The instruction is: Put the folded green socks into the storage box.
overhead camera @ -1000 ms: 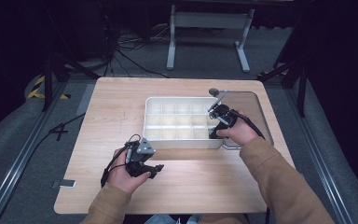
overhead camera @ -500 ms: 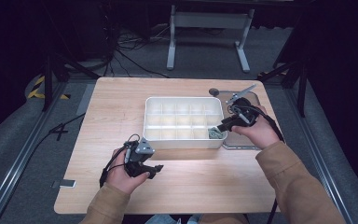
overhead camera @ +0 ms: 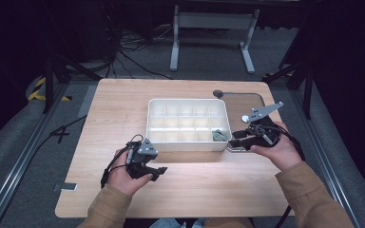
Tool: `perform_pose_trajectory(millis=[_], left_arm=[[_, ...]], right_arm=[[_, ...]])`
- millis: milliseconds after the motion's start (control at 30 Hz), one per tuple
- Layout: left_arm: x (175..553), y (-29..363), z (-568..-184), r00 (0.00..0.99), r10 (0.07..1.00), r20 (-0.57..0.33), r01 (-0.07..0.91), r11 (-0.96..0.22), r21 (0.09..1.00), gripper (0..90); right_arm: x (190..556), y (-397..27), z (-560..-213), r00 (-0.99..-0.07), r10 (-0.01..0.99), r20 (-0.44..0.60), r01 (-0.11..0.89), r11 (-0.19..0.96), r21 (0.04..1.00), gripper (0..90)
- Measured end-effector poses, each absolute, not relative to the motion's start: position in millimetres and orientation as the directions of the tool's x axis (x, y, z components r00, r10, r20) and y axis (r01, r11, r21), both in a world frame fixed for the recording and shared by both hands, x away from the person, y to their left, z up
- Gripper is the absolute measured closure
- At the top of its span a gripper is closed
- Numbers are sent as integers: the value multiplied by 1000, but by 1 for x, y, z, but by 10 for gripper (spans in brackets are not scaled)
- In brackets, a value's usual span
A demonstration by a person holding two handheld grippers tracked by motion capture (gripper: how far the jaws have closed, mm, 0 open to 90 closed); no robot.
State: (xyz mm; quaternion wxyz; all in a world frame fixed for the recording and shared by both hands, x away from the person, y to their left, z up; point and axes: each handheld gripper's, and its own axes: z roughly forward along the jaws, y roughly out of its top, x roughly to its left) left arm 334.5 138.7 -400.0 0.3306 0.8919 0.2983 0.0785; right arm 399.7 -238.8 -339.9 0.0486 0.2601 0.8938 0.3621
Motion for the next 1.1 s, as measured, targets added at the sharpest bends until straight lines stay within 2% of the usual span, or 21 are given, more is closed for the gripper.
perform_pose_trajectory(millis=[200, 333, 367, 667, 1100], left_arm=[[333, 137, -400, 817, 574, -56, 472, -610, 637, 402], [332, 136, -400, 817, 573, -62, 475, -610, 634, 403], [332, 136, -400, 819, 571, -62, 475, -612, 632, 403], [335, 133, -403, 829, 555, -63, 469, -631, 618, 406], [334, 132, -418, 834, 550, -48, 479, -679, 556, 383]], right_arm=[[376, -243, -351, -850, 513, 118, 450, 591, 670, 555], [363, -244, -360, -852, 505, 136, 440, 551, 709, 549], [359, -242, -367, -859, 492, 139, 445, 584, 679, 536], [355, -244, -395, -867, 470, 167, 454, 603, 656, 530], [353, -243, -429, -880, 459, 122, 416, 621, 664, 510]])
